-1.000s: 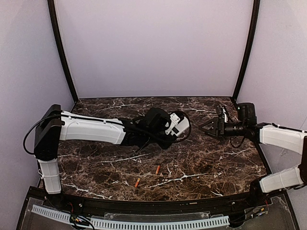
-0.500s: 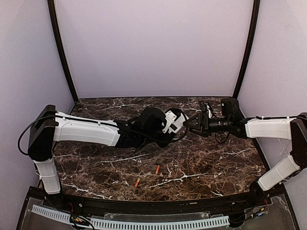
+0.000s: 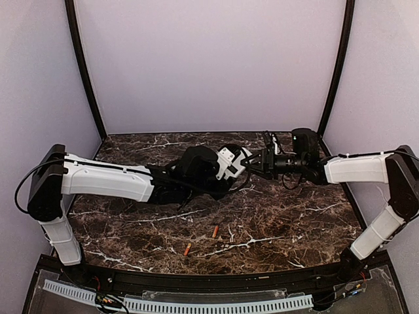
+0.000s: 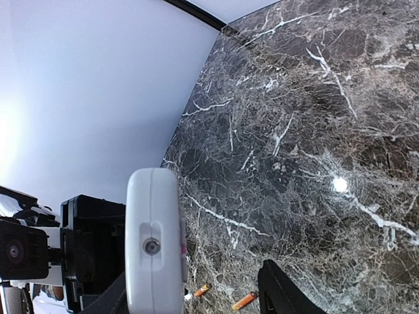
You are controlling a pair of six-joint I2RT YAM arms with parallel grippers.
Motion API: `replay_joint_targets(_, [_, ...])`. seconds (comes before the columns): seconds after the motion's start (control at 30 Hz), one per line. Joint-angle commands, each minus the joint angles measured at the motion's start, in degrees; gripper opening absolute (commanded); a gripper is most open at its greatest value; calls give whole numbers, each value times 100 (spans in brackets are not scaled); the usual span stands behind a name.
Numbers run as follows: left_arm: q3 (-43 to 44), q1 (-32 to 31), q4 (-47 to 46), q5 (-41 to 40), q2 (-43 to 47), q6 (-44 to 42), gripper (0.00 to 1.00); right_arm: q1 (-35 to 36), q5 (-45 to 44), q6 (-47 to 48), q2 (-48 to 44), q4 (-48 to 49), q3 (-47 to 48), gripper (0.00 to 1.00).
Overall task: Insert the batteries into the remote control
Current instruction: Pass from the left arm to the right
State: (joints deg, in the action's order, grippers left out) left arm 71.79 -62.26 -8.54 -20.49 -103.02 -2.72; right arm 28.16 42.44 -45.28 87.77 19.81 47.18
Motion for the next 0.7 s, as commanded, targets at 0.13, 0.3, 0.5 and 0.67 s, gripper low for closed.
replay_joint_targets(0.13, [-265,-45,-347,-107,472,11,44,82,-46,-213,254,414,241,51])
replay_joint_targets(0.3, [-250,-49,-323,-12,449,7,44,172,-34,-266,391,512,388,52])
replay_joint_targets(0.5, [-201,-51,-273,63,405,76,44,240,43,-341,458,776,455,40])
replay_joint_targets(0.67, [-209,-55,-264,106,402,143,44,246,121,-346,495,826,529,23])
